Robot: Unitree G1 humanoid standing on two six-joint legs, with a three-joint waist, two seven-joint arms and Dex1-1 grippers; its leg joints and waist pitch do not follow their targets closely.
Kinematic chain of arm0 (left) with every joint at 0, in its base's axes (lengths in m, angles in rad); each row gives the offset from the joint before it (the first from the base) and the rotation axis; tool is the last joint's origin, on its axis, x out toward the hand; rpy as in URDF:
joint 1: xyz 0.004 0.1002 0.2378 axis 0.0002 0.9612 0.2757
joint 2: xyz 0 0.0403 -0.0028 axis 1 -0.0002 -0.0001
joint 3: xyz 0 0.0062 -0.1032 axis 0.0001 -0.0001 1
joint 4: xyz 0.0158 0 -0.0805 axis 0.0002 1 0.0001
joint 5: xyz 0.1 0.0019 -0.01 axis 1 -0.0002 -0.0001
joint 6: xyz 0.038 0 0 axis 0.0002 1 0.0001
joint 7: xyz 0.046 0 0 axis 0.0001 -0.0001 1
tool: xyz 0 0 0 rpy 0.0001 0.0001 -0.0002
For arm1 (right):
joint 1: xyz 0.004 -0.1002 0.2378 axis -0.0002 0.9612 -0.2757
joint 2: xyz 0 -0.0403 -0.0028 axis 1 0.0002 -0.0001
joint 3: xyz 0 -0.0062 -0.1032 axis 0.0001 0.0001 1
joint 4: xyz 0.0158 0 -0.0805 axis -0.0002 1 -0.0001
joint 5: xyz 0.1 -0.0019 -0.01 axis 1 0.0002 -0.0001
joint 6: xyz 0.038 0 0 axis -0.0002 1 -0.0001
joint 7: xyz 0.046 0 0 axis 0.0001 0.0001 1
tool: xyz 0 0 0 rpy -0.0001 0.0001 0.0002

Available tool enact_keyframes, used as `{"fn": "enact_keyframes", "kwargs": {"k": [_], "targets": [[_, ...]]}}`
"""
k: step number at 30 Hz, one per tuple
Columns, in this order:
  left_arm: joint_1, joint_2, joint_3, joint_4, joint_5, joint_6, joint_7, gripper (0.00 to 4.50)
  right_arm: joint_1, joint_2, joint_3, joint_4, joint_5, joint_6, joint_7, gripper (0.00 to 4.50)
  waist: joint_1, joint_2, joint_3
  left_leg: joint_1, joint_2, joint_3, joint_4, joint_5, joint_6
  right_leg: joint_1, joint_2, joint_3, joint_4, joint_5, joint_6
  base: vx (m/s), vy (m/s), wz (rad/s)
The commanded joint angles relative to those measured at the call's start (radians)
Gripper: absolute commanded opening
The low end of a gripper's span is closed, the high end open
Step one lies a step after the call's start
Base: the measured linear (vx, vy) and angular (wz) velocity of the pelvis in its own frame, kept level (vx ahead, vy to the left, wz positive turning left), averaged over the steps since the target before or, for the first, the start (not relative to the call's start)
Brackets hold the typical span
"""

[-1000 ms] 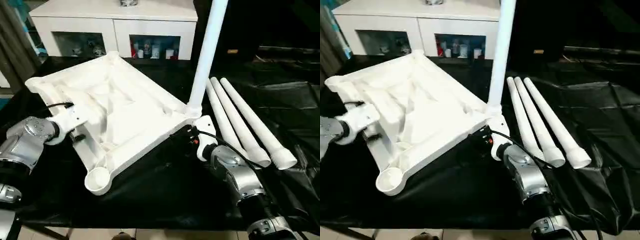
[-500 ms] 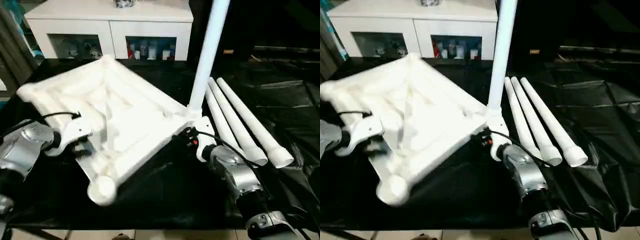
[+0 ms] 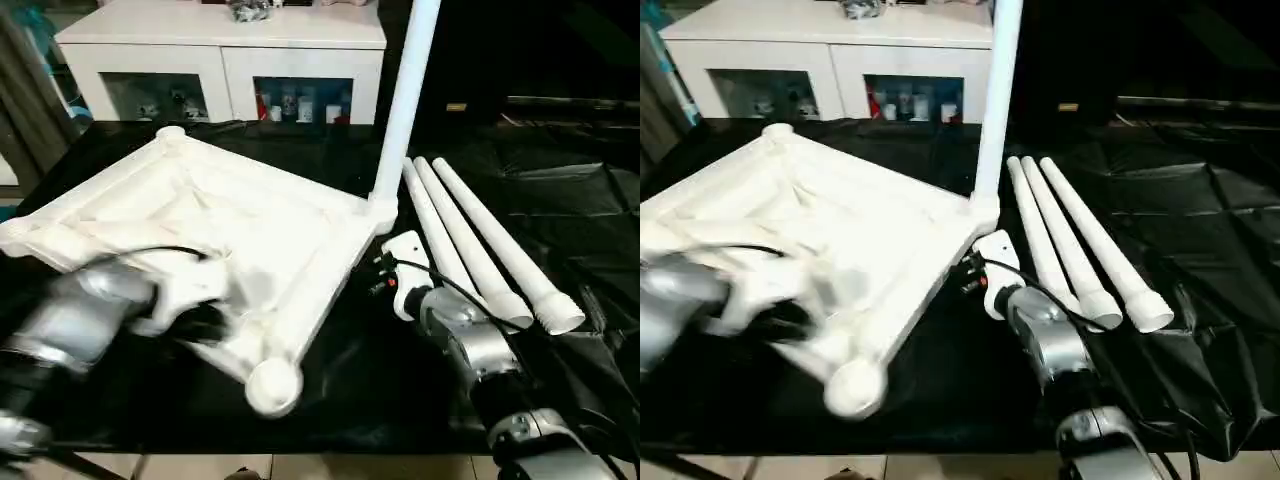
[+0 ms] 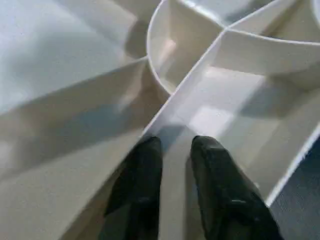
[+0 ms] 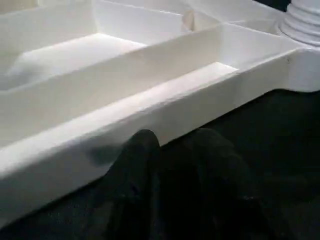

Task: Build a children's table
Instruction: Rotate table base

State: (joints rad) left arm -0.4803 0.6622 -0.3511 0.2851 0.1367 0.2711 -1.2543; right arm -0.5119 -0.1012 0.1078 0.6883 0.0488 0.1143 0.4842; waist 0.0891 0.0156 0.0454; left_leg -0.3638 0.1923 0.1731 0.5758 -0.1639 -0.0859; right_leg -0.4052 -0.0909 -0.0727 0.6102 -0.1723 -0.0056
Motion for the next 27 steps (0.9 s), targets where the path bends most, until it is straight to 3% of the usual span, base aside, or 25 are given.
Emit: {"fn": "enact_keyframes", "kwargs": {"k": [1, 4, 5, 7, 9, 10, 11, 12, 13, 19, 24, 25, 27], "targets": [[-0.028, -0.044, -0.025, -0.019, -0.024, -0.031, 0.017, 0.92, -0.031, 0.025, 0.033, 0.002, 0.002, -0.025, 0.033, 1.11, 0.002, 0.007, -0.058, 0.013, 0.030, -0.011, -0.076, -0.346, -0.014, 0.039, -0.055, 0.047, -0.079, -0.324, -0.184, 0.000, 0.000, 0.00], [-0.048, -0.089, -0.033, 0.002, -0.016, -0.035, 0.032, 0.51, -0.035, 0.024, 0.036, 0.006, -0.003, -0.034, 0.036, 0.72, -0.003, 0.005, -0.060, 0.004, 0.029, -0.012, -0.076, -0.323, -0.007, 0.046, -0.053, 0.046, -0.073, -0.285, -0.190, 0.000, 0.000, 0.00], [-0.052, -0.097, -0.034, 0.007, -0.015, -0.037, 0.035, 0.50, -0.036, 0.025, 0.036, 0.008, -0.003, -0.035, 0.037, 0.66, -0.002, 0.009, -0.062, 0.007, 0.029, -0.011, -0.074, -0.313, -0.005, 0.044, -0.053, 0.047, -0.073, -0.268, -0.193, 0.000, 0.000, 0.00], [-0.060, -0.108, -0.036, 0.017, -0.011, -0.047, 0.043, 0.47, -0.039, 0.026, 0.035, 0.010, -0.003, -0.037, 0.037, 0.56, -0.004, 0.006, -0.063, 0.005, 0.027, -0.009, -0.072, -0.298, 0.000, 0.046, -0.051, 0.047, -0.072, -0.245, -0.197, 0.000, 0.000, 0.00], [-0.076, -0.130, -0.038, 0.042, -0.002, -0.063, 0.064, 0.16, -0.047, 0.027, 0.035, 0.019, -0.010, -0.055, 0.040, 0.27, -0.003, 0.013, -0.065, 0.005, 0.028, -0.010, -0.070, -0.284, 0.000, 0.047, -0.050, 0.047, -0.068, -0.214, -0.205, 0.000, 0.000, 0.00], [-0.078, -0.132, -0.038, 0.045, 0.000, -0.066, 0.068, 0.07, -0.047, 0.027, 0.035, 0.019, -0.012, -0.056, 0.041, 0.21, -0.003, 0.011, -0.065, 0.006, 0.027, -0.008, -0.069, -0.284, 0.002, 0.046, -0.048, 0.046, -0.068, -0.203, -0.210, 0.000, 0.000, 0.00], [-0.092, -0.149, -0.035, 0.071, 0.009, -0.084, 0.100, 0.08, -0.047, 0.025, 0.036, 0.012, -0.019, -0.061, 0.039, 0.11, -0.002, 0.017, -0.065, 0.006, 0.026, -0.009, -0.069, -0.284, 0.001, 0.046, -0.046, 0.046, -0.067, -0.193, -0.215, 0.000, 0.000, 0.00], [-0.097, -0.154, -0.034, 0.078, 0.012, -0.090, 0.109, 0.09, -0.047, 0.023, 0.037, 0.009, -0.021, -0.062, 0.039, 0.04, -0.002, 0.017, -0.065, 0.006, 0.026, -0.009, -0.069, -0.284, 0.001, 0.046, -0.046, 0.046, -0.067, -0.193, -0.215, 0.000, 0.000, 0.00], [-0.103, -0.161, -0.031, 0.088, 0.014, -0.098, 0.123, 0.05, -0.047, 0.021, 0.038, 0.005, -0.024, -0.064, 0.039, 0.00, -0.003, 0.013, -0.064, 0.005, 0.027, -0.009, -0.069, -0.295, -0.001, 0.048, -0.046, 0.045, -0.068, -0.193, -0.214, 0.000, 0.000, 0.00], [-0.167, -0.240, -0.007, 0.199, 0.044, -0.100, 0.284, 0.05, -0.022, -0.032, 0.041, -0.076, -0.038, -0.064, 0.054, 0.00, 0.001, 0.014, -0.063, 0.009, 0.026, -0.008, -0.068, -0.314, 0.002, 0.048, -0.045, 0.045, -0.074, -0.222, -0.201, 0.000, 0.000, 0.00], [-0.197, -0.285, 0.000, 0.282, 0.079, -0.105, 0.409, 0.05, 0.001, -0.069, 0.012, -0.161, -0.033, -0.042, 0.046, 0.00, 0.006, 0.008, -0.064, 0.003, 0.023, -0.009, -0.064, -0.272, 0.019, 0.053, -0.046, 0.044, -0.075, -0.213, -0.184, 0.000, 0.000, 0.00], [-0.203, -0.298, 0.003, 0.300, 0.086, -0.107, 0.441, 0.05, 0.009, -0.078, 0.004, -0.187, -0.031, -0.034, 0.041, 0.00, 0.005, 0.020, -0.064, 0.002, 0.024, -0.010, -0.064, -0.270, 0.019, 0.052, -0.045, 0.044, -0.074, -0.211, -0.187, 0.000, 0.000, 0.00], [-0.214, -0.318, 0.002, 0.330, 0.100, -0.107, 0.502, 0.05, 0.033, -0.096, -0.006, -0.251, -0.036, -0.015, 0.018, 0.00, 0.000, 0.013, -0.065, 0.001, 0.022, -0.009, -0.063, -0.264, 0.021, 0.054, -0.040, 0.043, -0.076, -0.192, -0.185, 0.000, 0.000, 0.00]]}}
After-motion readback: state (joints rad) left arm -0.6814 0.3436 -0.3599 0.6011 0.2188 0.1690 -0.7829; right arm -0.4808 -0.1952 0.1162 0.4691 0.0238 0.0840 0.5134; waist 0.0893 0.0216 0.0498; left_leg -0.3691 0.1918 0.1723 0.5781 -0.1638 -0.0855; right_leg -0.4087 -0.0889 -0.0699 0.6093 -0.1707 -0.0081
